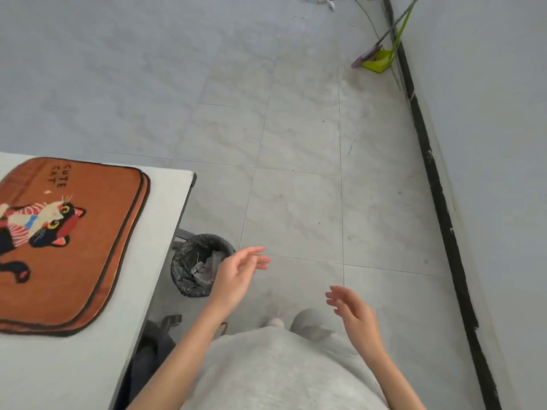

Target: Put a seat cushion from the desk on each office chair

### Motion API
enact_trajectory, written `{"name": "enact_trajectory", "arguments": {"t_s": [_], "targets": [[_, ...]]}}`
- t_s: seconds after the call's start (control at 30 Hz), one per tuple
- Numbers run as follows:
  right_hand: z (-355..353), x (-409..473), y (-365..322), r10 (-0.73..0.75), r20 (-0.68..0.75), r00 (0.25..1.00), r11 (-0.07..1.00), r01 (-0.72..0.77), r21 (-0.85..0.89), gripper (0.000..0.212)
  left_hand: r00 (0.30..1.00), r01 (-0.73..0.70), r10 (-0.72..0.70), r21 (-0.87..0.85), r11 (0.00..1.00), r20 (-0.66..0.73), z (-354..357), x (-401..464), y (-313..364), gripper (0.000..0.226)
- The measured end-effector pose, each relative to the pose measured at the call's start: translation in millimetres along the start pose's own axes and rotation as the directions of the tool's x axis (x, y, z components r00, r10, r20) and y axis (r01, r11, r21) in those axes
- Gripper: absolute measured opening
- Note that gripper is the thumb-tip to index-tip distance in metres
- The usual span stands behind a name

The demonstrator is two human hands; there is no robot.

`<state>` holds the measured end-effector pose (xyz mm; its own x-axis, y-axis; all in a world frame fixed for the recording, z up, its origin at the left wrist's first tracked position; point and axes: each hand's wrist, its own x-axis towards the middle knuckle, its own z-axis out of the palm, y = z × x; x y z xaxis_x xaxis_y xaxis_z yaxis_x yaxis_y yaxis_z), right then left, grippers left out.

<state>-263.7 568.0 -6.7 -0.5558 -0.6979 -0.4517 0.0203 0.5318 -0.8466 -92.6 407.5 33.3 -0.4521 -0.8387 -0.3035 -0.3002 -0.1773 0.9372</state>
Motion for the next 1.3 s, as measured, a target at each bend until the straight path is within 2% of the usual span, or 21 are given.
{"name": "enact_trajectory", "arguments": {"t_s": [0.13, 0.2, 0.3, 0.4, 0.5, 0.6, 0.7, 0.83, 0.93, 1.13, 1.23, 1.3], "targets": [[-13, 86, -32, 0.054, -0.065, 0.996, 0.998, -0.052, 0.029, 0.032, 0.999, -0.043, 0.043, -0.014, 0.999, -0.013, -6, 104, 45, 0.023], [-15, 143, -53, 0.042, -0.041, 0.998, 0.999, -0.042, 0.005, 0.032, 0.998, -0.047, 0.046, -0.018, 0.999, -0.051, -9, 156, 57, 0.022], [-9, 239, -102, 0.005, 0.080, 0.997, 0.996, 0.002, -0.085, 0.031, 0.991, -0.018, 0.011, -0.049, 0.999, -0.137, -17, 224, 64, 0.023], [13, 331, -163, -0.042, 0.287, 0.957, 0.971, 0.106, -0.214, 0.029, 0.957, 0.048, -0.077, -0.110, 0.993, -0.279, -29, 273, 64, 0.027], [55, 404, -244, -0.067, 0.543, 0.837, 0.913, 0.271, -0.305, 0.031, 0.859, 0.116, -0.211, -0.223, 0.968, -0.467, -45, 302, 64, 0.028], [114, 453, -321, -0.108, 0.729, 0.675, 0.865, 0.425, -0.265, 0.032, 0.721, 0.159, -0.342, -0.336, 0.928, -0.603, -61, 319, 63, 0.030], [188, 493, -378, -0.133, 0.854, 0.503, 0.823, 0.536, -0.187, 0.034, 0.552, 0.137, -0.435, -0.437, 0.889, -0.712, -79, 338, 58, 0.033], [285, 532, -416, -0.120, 0.934, 0.337, 0.781, 0.613, -0.121, 0.033, 0.383, 0.036, -0.503, -0.531, 0.846, -0.775, -120, 381, 52, 0.029], [345, 558, -432, -0.079, 0.954, 0.290, 0.755, 0.642, -0.133, 0.033, 0.307, 0.014, -0.510, -0.532, 0.847, -0.804, -168, 423, 49, 0.033], [430, 601, -478, 0.055, 0.963, 0.262, 0.717, 0.661, -0.221, 0.034, 0.198, -0.067, -0.489, -0.510, 0.858, -0.850, -288, 475, 71, 0.037], [475, 617, -499, 0.097, 0.969, 0.226, 0.665, 0.710, -0.232, 0.035, 0.139, -0.097, -0.462, -0.476, 0.874, -0.876, -336, 484, 83, 0.036], [515, 623, -511, 0.139, 0.974, 0.178, 0.625, 0.748, -0.226, 0.035, 0.072, -0.132, -0.472, -0.477, 0.869, -0.879, -364, 486, 84, 0.033]]}}
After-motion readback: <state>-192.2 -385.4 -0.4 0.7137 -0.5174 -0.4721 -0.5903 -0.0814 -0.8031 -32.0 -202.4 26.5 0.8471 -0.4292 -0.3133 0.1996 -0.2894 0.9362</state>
